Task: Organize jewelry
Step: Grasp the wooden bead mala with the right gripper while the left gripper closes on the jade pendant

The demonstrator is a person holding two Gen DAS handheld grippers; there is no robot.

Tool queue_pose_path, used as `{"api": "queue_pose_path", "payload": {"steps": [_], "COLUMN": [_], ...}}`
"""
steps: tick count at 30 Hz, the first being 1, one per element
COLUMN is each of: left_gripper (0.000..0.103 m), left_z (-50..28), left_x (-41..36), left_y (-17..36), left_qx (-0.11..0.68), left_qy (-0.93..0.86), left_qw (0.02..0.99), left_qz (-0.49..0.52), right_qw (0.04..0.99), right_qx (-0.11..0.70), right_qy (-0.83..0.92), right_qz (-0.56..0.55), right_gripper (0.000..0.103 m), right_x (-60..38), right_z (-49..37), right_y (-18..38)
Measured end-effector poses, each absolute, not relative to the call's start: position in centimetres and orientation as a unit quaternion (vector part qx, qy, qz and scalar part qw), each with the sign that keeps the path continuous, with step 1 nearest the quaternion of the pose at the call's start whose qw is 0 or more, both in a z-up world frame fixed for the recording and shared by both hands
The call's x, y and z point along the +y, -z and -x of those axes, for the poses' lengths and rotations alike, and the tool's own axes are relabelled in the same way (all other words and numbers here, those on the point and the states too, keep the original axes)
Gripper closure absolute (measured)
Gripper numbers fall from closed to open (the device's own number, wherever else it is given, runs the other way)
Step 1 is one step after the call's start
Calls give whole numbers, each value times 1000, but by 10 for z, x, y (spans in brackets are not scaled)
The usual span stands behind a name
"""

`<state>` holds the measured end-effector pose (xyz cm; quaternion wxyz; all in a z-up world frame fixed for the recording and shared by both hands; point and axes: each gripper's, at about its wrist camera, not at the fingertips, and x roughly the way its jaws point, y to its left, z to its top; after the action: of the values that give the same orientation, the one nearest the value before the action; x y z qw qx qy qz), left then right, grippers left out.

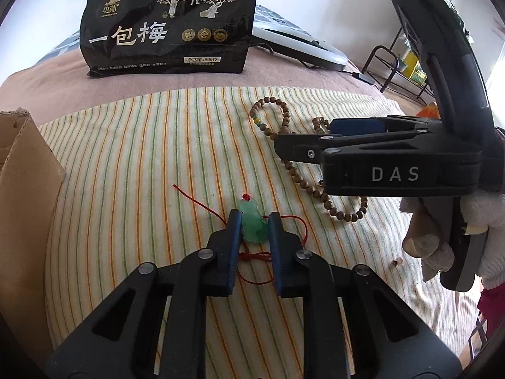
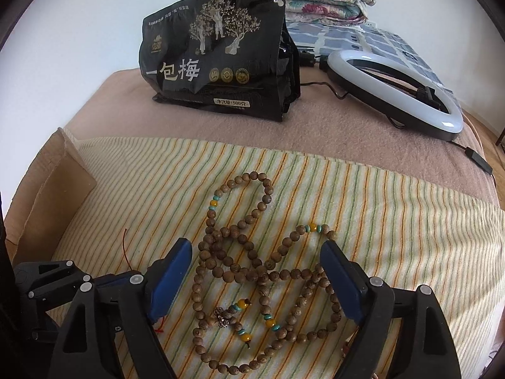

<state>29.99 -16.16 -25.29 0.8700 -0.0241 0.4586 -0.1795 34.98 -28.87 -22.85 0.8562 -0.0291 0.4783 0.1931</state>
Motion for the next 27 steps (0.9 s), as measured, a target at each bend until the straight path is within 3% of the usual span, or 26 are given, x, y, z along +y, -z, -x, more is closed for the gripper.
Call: {"api": "queue_pose_path", "payload": {"steps": [3,8,12,13,14,18,20,22,27], "left_gripper": [87,87,87,87,87,87,87,87,87], "left_z": [-294,-284,-276,-275,-274,-269,-269,-265,-254], "left_x": [-158,-150,-146,-145,-145,-143,-144,-145,-146], "left_y": [251,249,247,247,246,244,243,240,225], "left_qx": [459,462,461,461,461,461,462,461,450], "left_qy": [168,161,161,162,163,163,165,168,174], "left_qw": [872,872,872,872,872,871,870,870,875], "left_qz": [23,29,33,35,36,40,41,40,39], "right_qw": [852,842,844,845,844,840,841,841,846], "right_qx": [482,497,494,492,492,497,497,499,495], "right_qy": [-199,-191,-177,-178,-185,-198,-196,-195,-191], "right_qz": [35,91,112,112,109,92,83,72,43], "right_gripper": [16,5,9,15,32,60,81,91,92], "right_x": [-286,-274,-266,-266,-265,-264,-265,-269,-277], "right_z": [-349,-348,-346,-345,-345,-340,-336,-332,-323], "right_y": [229,239,241,239,238,234,231,230,221]}}
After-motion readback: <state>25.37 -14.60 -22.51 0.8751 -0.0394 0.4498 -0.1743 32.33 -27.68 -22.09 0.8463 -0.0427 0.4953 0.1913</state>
